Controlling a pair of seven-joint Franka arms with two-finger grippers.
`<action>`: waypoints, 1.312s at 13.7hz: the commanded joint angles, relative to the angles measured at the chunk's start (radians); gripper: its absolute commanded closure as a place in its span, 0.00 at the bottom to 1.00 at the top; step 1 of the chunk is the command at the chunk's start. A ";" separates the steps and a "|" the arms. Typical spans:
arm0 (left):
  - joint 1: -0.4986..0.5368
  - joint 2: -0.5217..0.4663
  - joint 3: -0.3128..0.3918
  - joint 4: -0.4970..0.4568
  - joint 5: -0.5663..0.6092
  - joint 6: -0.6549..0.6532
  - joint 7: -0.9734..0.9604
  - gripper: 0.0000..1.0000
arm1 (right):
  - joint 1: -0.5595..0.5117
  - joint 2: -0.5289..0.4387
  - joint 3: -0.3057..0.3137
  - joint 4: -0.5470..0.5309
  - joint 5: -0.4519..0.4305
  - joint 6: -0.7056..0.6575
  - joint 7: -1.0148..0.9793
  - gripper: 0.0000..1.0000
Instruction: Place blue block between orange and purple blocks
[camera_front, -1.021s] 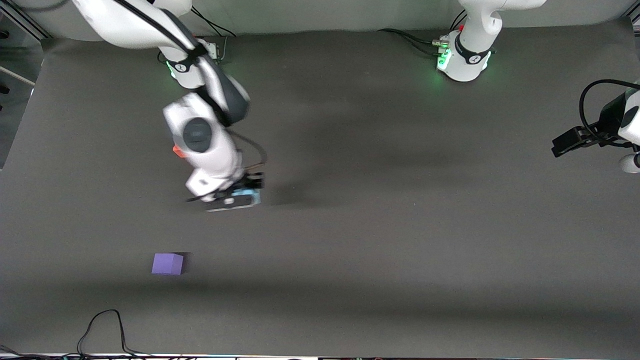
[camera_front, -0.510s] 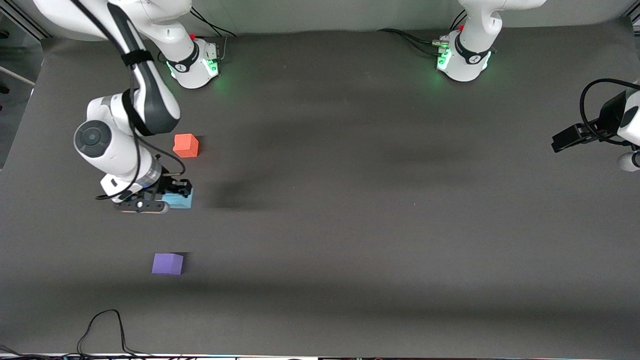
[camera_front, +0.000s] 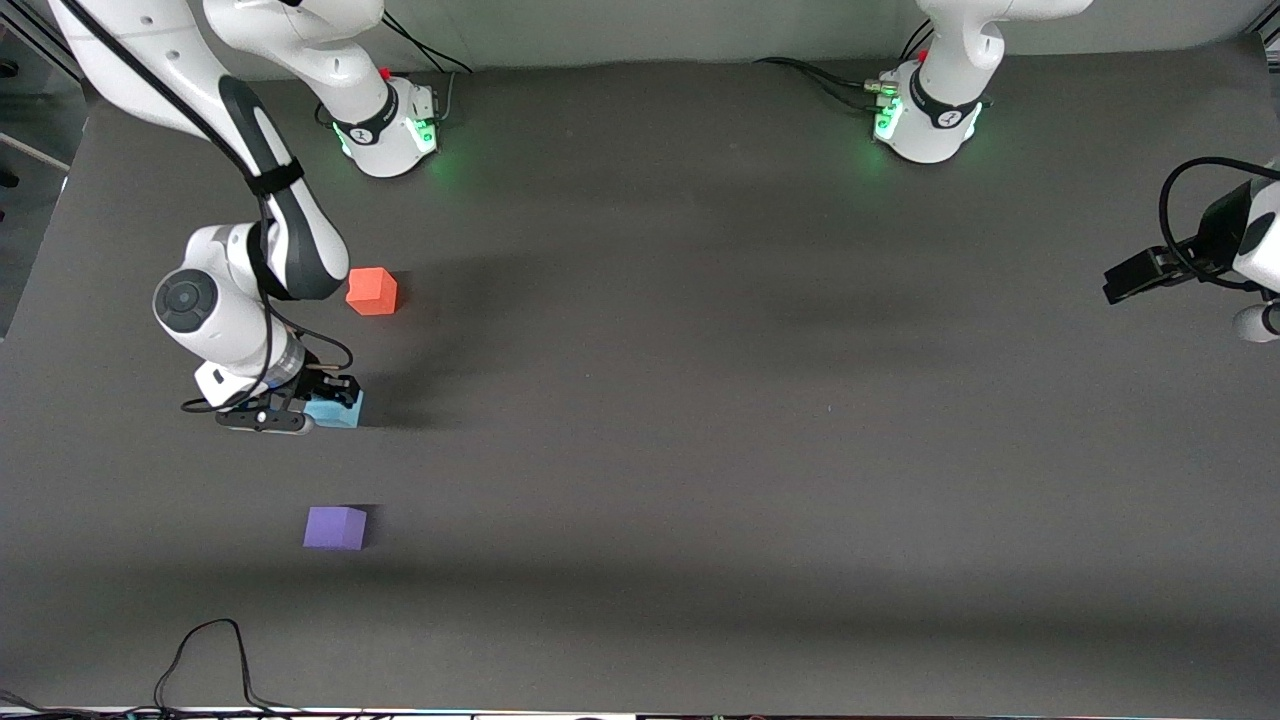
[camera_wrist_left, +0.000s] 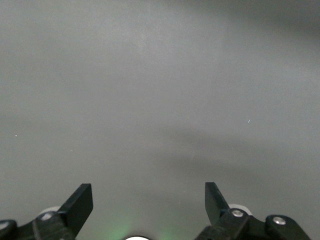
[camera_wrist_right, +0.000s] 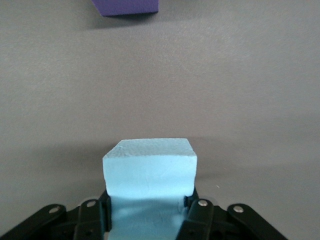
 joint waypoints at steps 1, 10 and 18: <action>-0.007 -0.010 0.002 0.005 0.011 0.009 -0.032 0.00 | 0.006 0.047 -0.003 0.012 0.070 0.052 -0.058 0.74; -0.015 -0.096 -0.014 -0.065 -0.008 0.021 -0.029 0.00 | 0.012 0.061 0.006 0.007 0.072 0.050 -0.057 0.70; -0.026 -0.087 -0.030 -0.075 -0.009 0.070 -0.013 0.00 | 0.017 0.000 0.012 0.013 0.089 0.003 -0.061 0.00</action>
